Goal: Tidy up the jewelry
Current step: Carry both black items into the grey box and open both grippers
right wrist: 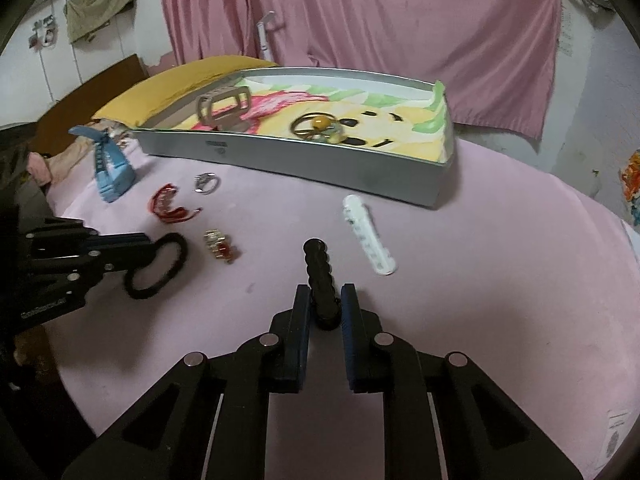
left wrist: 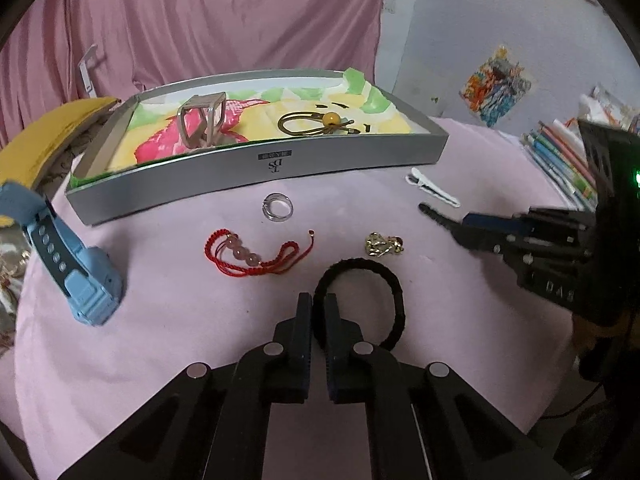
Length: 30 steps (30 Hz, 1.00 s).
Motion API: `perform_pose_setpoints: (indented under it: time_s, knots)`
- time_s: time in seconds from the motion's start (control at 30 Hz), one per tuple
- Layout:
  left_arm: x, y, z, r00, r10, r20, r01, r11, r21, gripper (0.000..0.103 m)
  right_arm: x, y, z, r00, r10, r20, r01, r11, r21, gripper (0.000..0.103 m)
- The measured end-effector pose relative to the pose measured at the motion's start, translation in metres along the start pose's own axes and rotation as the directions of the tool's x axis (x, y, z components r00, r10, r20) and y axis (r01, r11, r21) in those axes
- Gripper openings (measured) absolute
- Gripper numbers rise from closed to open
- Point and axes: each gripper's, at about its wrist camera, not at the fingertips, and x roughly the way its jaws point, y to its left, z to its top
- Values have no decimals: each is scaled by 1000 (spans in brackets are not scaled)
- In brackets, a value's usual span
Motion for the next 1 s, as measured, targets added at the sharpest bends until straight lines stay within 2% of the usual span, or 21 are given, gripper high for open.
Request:
perform_pose_setpoints:
  time_s: [0.23,0.4,0.57,0.77,0.9,1.0]
  knots:
    - [-12,0,0,995,-10,99,13,1000,-27,5,-15,19,6,994,23,103,-21,1000,-18,13]
    - [-26,1,8,978,-5,210,16,999,-52,5,-26,26,14,980,27,199,-26,1000,-11,13]
    - [-41,4,22,941,33,336,-7,997,-79,5,-38,31,26,947,11,322,-14,1000,6,13]
    - [-47,17,41,896,79,437,-15,989,-148,5,-50,38,44,875,-30,483,25,1000,15,13]
    - [-48,22,53,859,105,501,-23,986,-166,5,-52,39,56,832,-49,552,43,999,25,13]
    - [-46,23,61,834,118,538,-31,985,-167,5,-50,37,65,817,-67,573,58,998,34,13]
